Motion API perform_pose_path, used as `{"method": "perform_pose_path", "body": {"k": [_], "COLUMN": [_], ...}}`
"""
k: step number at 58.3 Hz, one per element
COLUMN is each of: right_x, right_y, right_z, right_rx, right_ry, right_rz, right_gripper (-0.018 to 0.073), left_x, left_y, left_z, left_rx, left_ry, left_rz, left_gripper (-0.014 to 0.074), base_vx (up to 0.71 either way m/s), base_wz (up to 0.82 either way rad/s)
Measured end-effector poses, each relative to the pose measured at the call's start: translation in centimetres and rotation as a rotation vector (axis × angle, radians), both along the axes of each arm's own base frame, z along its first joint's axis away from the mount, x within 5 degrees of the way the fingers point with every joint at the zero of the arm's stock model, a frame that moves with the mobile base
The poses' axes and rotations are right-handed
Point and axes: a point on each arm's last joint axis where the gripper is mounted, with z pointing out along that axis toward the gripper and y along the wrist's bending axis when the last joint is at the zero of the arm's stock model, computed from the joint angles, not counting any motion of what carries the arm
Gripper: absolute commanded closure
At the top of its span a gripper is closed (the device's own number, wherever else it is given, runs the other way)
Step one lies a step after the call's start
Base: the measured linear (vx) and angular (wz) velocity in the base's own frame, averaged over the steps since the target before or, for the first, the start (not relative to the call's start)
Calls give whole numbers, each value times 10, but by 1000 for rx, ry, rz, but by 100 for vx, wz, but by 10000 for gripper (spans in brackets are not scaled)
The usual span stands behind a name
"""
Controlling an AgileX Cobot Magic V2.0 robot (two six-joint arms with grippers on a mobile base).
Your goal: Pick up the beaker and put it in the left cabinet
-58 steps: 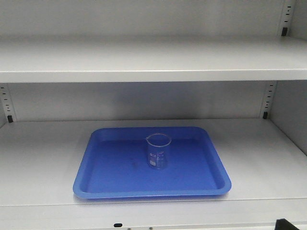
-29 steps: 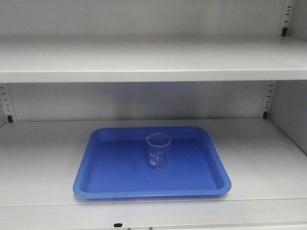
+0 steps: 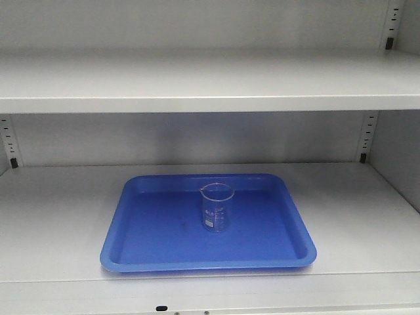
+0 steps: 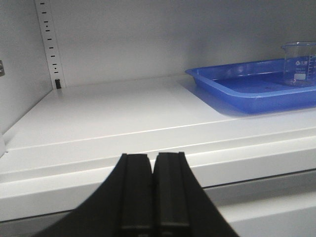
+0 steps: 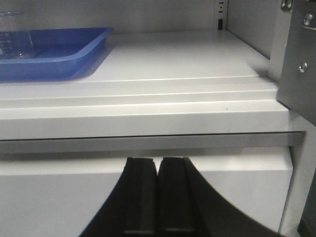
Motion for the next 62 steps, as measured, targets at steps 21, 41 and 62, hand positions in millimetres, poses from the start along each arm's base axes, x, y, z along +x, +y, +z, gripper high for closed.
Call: {"method": "perform_pose_path", "body": {"k": [21,41,62], "right_x": [0,0,0], "right_y": [0,0,0], "right_z": [0,0,0], "right_rx": [-3,-3,-3], "right_ry": [-2,-2,-2], "right_rz": [0,0,0], "right_gripper": [568,568,568], "left_x": [0,0,0], "left_y": [0,0,0], "left_z": [0,0,0], "left_rx": [0,0,0], "left_ry": [0,0,0], "left_rz": [0,0,0], "left_gripper": [595,595,595], "base_vx": [0,0,0], "base_wz": [0,0,0]}}
